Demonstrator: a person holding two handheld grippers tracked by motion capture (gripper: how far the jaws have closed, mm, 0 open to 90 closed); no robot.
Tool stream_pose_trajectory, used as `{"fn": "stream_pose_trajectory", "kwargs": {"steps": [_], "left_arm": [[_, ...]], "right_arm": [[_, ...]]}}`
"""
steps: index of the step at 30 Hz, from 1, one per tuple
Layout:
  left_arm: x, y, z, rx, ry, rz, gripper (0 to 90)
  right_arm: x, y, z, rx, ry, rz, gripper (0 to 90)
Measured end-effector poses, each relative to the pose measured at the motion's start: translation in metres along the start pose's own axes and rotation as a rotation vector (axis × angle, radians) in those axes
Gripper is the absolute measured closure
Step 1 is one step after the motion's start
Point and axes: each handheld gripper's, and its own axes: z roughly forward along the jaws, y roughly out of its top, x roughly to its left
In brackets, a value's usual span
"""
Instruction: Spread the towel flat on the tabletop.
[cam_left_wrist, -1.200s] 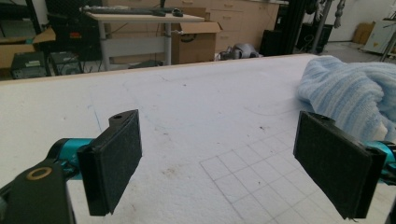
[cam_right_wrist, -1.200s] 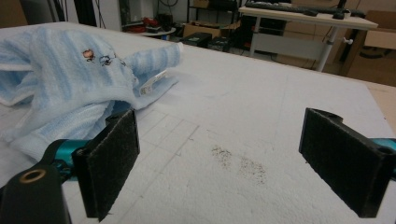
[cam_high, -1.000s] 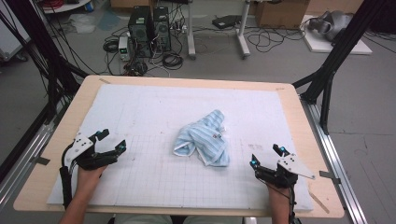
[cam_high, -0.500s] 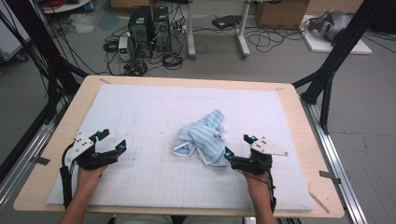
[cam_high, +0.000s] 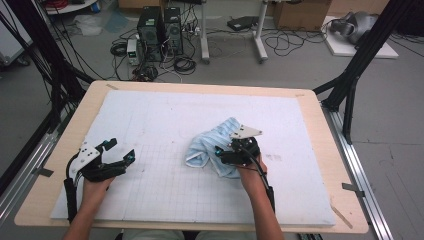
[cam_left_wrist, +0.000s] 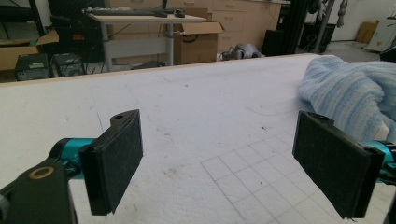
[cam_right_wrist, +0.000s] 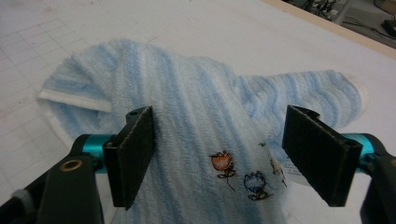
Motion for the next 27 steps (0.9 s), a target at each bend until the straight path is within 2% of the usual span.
{"fn": "stream_pose_trajectory", "kwargs": {"steps": [4, 7, 8, 11, 14, 15, 19, 24, 27], "left_arm": [[0.0, 0.0, 0.0, 0.0, 0.0, -0.001, 16.7], [0.0, 0.0, 0.0, 0.0, 0.0, -0.002, 17.1], [0.0, 0.0, 0.0, 0.0, 0.001, -0.004, 17.3], [0.0, 0.0, 0.001, 0.002, 0.0, -0.004, 17.3], [0.0, 0.0, 0.001, 0.006, 0.001, -0.005, 17.4], [0.0, 0.0, 0.001, 0.009, 0.0, -0.002, 17.5], [0.0, 0.0, 0.001, 0.01, 0.003, -0.008, 17.5], [0.001, 0.001, 0.002, 0.015, 0.003, -0.011, 17.5], [0.001, 0.001, 0.002, 0.016, 0.004, -0.014, 17.5]], "right_arm": [[-0.001, -0.001, 0.006, 0.039, 0.014, -0.012, 40.6], [-0.001, -0.001, 0.006, 0.052, 0.026, -0.034, 60.5], [0.001, 0.0, 0.004, 0.039, 0.052, -0.04, 71.4], [0.002, 0.001, -0.001, 0.021, 0.058, -0.046, 74.9], [0.003, 0.003, -0.01, -0.015, 0.08, -0.026, 76.4], [0.004, 0.003, -0.017, -0.04, 0.101, -0.006, 76.5], [0.006, 0.002, -0.026, -0.072, 0.123, -0.003, 76.7], [0.007, -0.002, -0.04, -0.102, 0.137, 0.007, 79.1], [0.007, -0.009, -0.053, -0.115, 0.129, 0.005, 81.1]]}}
